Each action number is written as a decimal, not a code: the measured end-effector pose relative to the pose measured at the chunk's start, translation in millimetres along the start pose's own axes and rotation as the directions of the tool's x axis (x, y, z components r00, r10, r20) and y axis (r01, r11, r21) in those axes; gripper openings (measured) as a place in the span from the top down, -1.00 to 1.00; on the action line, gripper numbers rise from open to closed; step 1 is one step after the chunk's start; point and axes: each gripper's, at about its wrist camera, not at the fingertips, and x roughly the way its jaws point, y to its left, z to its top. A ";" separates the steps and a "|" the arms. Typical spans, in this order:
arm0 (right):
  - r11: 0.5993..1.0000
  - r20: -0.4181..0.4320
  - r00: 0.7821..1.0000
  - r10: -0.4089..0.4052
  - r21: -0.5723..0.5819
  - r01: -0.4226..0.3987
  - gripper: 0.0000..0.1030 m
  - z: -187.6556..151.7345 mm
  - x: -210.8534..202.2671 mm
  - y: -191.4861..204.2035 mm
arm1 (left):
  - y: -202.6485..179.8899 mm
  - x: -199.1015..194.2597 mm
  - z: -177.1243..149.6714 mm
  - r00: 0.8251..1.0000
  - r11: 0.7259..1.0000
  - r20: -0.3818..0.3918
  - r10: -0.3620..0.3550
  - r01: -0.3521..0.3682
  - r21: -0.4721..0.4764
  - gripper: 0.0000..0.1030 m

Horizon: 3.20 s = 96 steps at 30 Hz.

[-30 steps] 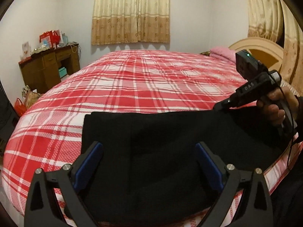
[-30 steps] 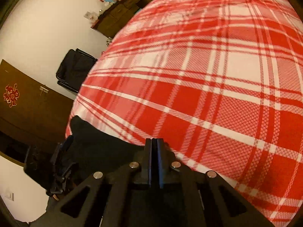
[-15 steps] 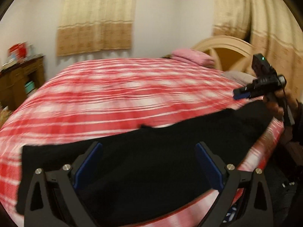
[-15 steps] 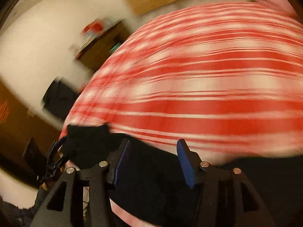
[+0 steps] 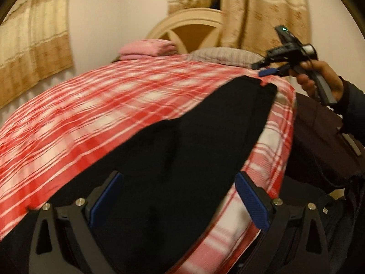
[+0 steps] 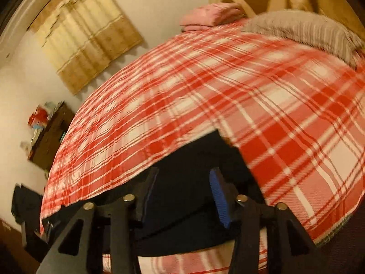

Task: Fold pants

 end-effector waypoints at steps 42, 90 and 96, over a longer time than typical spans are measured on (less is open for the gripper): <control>0.991 -0.008 0.995 -0.098 0.090 0.098 0.87 -27.8 -15.6 -53.6 | 4.5 48.0 -17.4 0.985 0.989 -0.097 -0.143 0.138 -0.051 -0.95; 0.988 -0.018 1.000 0.021 -0.150 -0.023 0.32 -67.3 0.3 5.8 | -68.4 98.5 40.6 0.952 0.961 -0.192 -0.240 0.261 0.094 0.85; 0.992 0.001 1.000 0.029 -0.122 -0.029 0.32 -65.9 -2.5 -0.4 | -75.6 93.2 35.9 0.936 0.944 -0.191 -0.294 0.316 0.093 0.89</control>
